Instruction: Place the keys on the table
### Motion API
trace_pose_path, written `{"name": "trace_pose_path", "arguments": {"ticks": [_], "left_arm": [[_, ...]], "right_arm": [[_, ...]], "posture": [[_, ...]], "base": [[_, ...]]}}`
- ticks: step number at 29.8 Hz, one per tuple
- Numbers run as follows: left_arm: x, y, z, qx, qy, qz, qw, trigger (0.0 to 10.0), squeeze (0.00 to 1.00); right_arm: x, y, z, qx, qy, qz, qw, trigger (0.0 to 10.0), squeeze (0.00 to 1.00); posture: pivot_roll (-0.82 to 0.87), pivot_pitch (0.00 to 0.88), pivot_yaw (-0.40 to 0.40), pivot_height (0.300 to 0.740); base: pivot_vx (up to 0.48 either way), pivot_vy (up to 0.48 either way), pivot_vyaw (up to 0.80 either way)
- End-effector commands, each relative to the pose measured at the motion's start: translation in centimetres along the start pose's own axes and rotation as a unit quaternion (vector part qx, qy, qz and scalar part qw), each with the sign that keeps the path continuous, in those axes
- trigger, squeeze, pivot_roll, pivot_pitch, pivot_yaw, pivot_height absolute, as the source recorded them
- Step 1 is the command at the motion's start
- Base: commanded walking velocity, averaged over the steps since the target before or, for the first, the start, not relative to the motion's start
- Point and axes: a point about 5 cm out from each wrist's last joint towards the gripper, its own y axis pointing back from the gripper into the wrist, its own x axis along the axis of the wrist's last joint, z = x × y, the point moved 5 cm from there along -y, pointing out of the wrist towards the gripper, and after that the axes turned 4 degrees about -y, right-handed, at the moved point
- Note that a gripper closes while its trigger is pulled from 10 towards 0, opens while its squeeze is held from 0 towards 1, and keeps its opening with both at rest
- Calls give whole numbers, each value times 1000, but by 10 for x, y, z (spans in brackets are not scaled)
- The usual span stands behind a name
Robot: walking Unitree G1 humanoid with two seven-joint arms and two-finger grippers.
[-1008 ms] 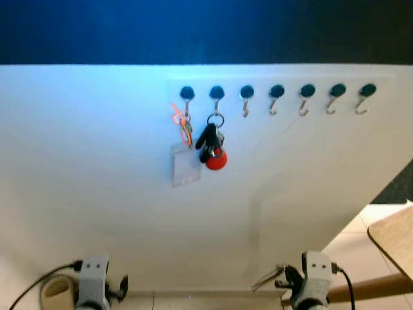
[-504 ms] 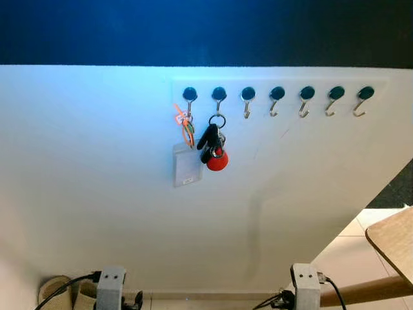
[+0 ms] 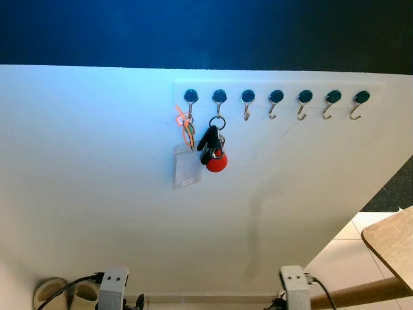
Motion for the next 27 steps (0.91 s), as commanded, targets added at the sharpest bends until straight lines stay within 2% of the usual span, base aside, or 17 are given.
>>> {"name": "trace_pose_path", "arguments": {"ticks": [1, 5, 7, 10, 21, 27], "left_arm": [[-10, 2, 0, 17, 9, -21, 1000, 10000, 0], [-11, 2, -3, 22, 38, -19, 999, 10000, 0], [-10, 3, -3, 16, 38, -14, 999, 10000, 0], [-13, 7, -5, 19, 15, -8, 1000, 10000, 0], [-17, 6, 2, 5, 16, -21, 1000, 10000, 0], [-19, 6, -1, 11, 22, -25, 999, 10000, 0]], "right_arm": [[-2, 1, 6, -17, -13, -3, 1000, 10000, 0], [-7, 1, -2, -1, -1, -9, 1000, 10000, 0], [-8, 1, -3, -1, -1, -9, 1000, 10000, 0], [-12, 2, -4, -3, -7, -14, 1000, 10000, 0], [-24, 4, -12, 16, 7, -31, 999, 10000, 0], [-20, 4, -15, 18, 5, -12, 1000, 10000, 0]], "posture": [[49, 56, -34, 740], [41, 43, -31, 740], [39, 43, -30, 740], [22, 38, -8, 740], [37, 53, -7, 740], [35, 60, -15, 740]], "base": [[0, 0, 0], [0, 0, 0], [0, 0, 0], [0, 0, 0], [0, 0, 0], [0, 0, 0]]}}
